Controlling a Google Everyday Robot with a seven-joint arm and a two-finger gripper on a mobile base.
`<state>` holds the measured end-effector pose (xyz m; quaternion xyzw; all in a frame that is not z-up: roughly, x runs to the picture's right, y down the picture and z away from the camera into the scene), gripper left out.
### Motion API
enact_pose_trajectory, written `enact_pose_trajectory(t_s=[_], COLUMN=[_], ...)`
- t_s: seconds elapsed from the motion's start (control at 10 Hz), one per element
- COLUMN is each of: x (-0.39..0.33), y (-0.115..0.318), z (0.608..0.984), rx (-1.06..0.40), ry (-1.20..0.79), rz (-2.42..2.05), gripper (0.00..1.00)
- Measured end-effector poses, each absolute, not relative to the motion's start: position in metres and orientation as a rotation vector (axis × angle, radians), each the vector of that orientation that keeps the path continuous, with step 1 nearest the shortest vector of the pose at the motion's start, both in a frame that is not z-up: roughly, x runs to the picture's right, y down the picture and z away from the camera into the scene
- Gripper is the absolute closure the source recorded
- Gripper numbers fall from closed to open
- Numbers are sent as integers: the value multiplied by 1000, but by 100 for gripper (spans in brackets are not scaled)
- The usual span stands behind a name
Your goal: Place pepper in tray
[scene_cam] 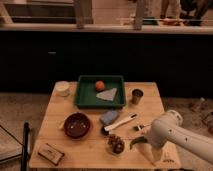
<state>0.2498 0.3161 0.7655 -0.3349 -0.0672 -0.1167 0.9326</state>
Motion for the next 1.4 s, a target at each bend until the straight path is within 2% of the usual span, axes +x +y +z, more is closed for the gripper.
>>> enact_pose_trajectory(t_s=[0.3,0.4,1.1,1.4], x=[248,248,247,248], y=[316,317,316,308], z=[776,779,780,773], rx=[-700,-704,-723,-711], ry=[-131,-126,-107,-84], rz=[-244,-243,-244,-249], gripper=[22,28,97,100])
